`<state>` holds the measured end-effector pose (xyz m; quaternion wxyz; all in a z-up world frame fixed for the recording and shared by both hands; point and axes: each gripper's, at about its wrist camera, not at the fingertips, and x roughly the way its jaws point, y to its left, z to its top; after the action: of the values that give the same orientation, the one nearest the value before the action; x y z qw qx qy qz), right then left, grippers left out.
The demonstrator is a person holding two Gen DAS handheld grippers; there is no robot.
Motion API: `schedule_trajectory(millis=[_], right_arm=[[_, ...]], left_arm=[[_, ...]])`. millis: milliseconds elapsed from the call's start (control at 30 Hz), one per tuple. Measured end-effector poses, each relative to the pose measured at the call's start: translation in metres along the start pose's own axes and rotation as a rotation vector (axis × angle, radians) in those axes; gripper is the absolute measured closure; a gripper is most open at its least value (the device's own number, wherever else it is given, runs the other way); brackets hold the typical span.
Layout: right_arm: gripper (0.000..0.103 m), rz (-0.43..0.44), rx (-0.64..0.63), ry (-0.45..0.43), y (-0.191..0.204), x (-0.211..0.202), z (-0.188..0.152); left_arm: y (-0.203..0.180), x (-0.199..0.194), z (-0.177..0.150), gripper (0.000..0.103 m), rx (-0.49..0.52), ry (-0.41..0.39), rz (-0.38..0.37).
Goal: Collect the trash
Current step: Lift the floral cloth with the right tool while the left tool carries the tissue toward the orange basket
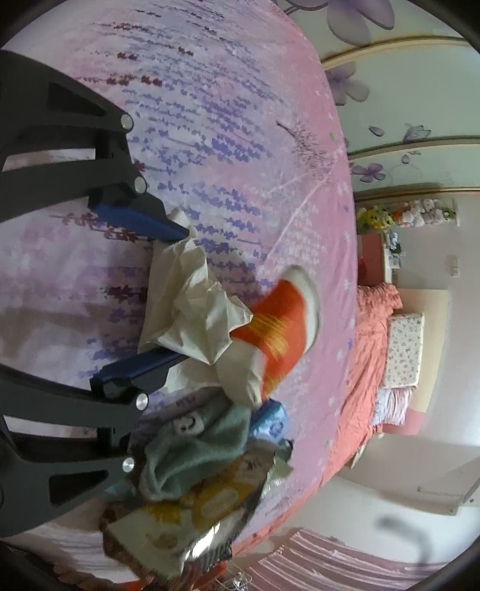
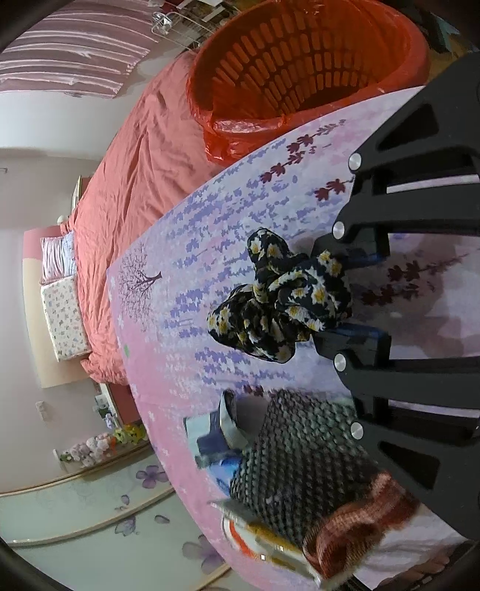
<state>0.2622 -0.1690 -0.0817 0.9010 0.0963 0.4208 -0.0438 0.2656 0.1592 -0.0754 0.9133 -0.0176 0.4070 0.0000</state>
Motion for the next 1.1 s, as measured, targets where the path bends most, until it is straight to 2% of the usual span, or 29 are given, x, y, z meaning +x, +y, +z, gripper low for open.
schedule_trajectory(millis=[233, 667, 967, 1100], right_arm=[[0.084, 0.021, -0.010, -0.032, 0.000, -0.020, -0.007], [0.085, 0.056, -0.020, -0.146, -0.009, -0.072, -0.010], [0.085, 0.045, 0.019, -0.219, -0.043, -0.106, -0.012], [0.085, 0.025, 0.051, -0.247, -0.066, -0.117, -0.014]], left_arm=[[-0.002, -0.042, -0.006, 0.046, 0.026, -0.060, -0.027], [-0.020, -0.117, -0.007, 0.046, 0.032, -0.168, -0.088], [-0.072, -0.145, 0.004, 0.046, 0.064, -0.202, -0.184], [-0.110, -0.152, 0.006, 0.046, 0.098, -0.211, -0.246]])
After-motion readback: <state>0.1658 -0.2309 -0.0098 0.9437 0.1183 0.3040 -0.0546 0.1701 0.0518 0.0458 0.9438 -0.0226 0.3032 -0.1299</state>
